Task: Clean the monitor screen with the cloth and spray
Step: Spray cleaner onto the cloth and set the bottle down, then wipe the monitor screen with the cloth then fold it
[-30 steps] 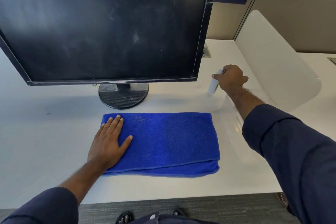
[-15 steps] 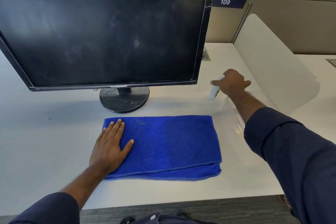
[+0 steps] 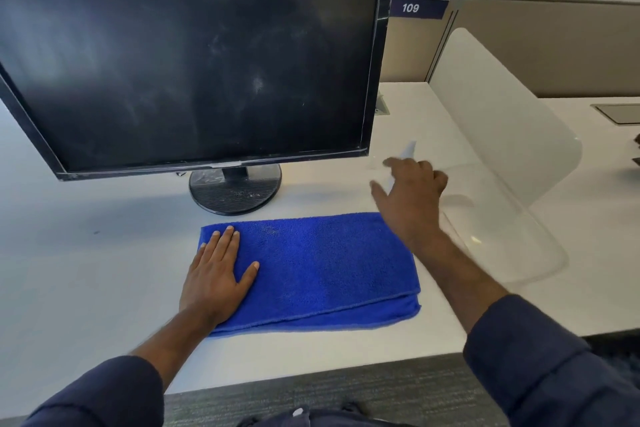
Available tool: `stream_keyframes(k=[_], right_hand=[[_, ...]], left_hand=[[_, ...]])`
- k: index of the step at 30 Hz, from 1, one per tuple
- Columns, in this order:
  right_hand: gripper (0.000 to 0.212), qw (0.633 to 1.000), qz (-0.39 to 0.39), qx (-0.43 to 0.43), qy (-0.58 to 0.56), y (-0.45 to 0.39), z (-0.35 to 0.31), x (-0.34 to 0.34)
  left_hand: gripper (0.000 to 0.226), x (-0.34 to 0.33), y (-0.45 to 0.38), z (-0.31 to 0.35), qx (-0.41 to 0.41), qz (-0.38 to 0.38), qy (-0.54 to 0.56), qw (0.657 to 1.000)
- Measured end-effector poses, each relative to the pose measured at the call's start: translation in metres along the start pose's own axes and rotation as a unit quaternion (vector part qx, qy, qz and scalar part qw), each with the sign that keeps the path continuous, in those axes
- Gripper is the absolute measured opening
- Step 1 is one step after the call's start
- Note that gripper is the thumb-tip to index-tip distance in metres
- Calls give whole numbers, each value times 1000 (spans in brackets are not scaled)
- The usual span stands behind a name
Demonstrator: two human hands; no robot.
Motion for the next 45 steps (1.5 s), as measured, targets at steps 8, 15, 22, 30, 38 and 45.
stream_keyframes(k=[8,15,22,30,38,45], right_hand=[[47,927,-315,190,-77,141,-36,-69],[46,920,-319,222,-57,171,-51,-75],[9,943,-210,258,-26,180,-67,-53],[9,965,-185,185,-16,191,-60,-37],[46,953,-261,-141,-68,206,-7,-41],[55,854,-278,-329,-292,205,-24,-56]], left_hand=[[87,-1,0,1,-6,-14,-11,1000],[76,16,-12,14,-14,-11,3,1000],[58,35,-48,85,-128,-43,26,991],[71,16,-68,111,-103,-114,-38,987],[25,24,-68,99,-58,-161,17,985],[30,28,-45,85,78,-345,370,859]])
Point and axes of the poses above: each hand's wrist, its own y-axis away from the middle knuckle, its own x-axis out of the back of the hand, z = x × y, the point moved 7 cm from there along -y, towards the middle knuckle, and after that the axes turned 5 degrees about x, right-handed, at the moved point
